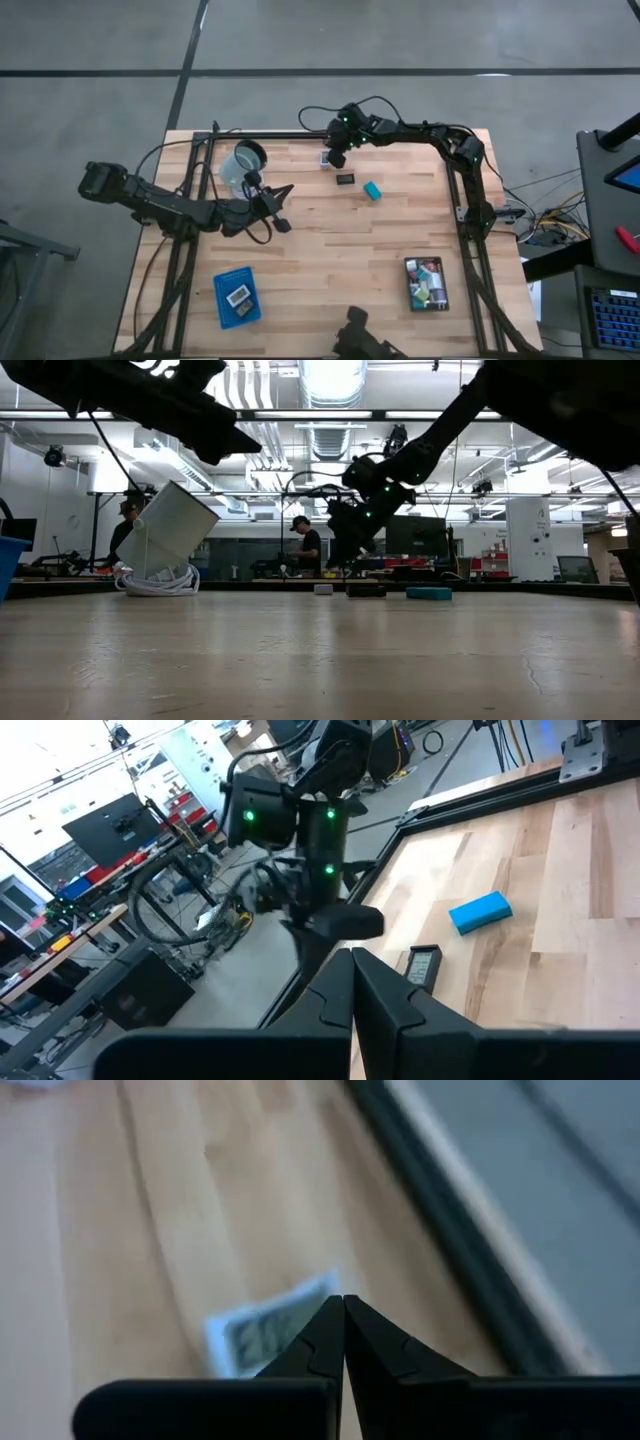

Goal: Pick & Place Office items
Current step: Put the white digital clock into the blue bin

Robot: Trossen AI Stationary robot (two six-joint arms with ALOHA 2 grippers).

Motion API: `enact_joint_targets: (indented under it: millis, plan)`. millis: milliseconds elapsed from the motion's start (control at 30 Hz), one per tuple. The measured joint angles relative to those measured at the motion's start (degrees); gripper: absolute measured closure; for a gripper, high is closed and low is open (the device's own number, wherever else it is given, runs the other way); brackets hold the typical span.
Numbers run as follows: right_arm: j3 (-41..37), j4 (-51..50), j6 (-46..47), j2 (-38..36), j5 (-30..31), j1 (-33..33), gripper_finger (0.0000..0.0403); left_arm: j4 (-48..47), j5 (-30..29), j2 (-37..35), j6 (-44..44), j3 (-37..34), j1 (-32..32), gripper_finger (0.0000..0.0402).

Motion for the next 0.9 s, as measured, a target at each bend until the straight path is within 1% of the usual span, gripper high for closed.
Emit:
enact_joint_targets:
  millis: [33,100,233,300,400,467,700,900]
  plan:
    - [-0.1,1.4,-0.8,0.0,-0.3,-0.2,0.0394,-0.1,0.0,0.0,0.0,0.0,0.0,0.0396]
    - [-0.3,4.3,-2.1,0.0,-3.7,-0.8,0.0394,-0.2,0.0,0.0,-0.6,0.0,0.0,0.0396]
    - [-0.9,9.1,-3.8,0.4,-16.5,-3.1,0.0394,-1.3,0.0,0.0,-2.1,0.0,0.0,0.0396]
    - [-1.2,12.8,-4.2,1.0,-20.1,-4.2,0.0394,-1.7,0.0,0.0,-2.6,0.0,0.0,0.0396]
    - [-1.4,15.9,-1.4,2.2,-20.2,-5.6,0.0394,-2.0,0.0,0.0,-3.5,0.0,0.0,0.0396]
    - [-1.1,16.0,-0.1,2.6,-20.6,-6.2,0.0394,-2.2,0.0,0.0,-4.2,0.0,0.0,0.0396]
    - [-0.9,16.6,0.0,2.8,-22.1,-6.3,0.0394,-2.5,0.0,0.0,-5.2,0.0,0.0,0.0396]
    - [-0.9,16.2,-0.7,2.4,-22.0,-6.0,0.0394,-3.2,0.0,0.0,-5.7,0.0,-0.1,0.0396]
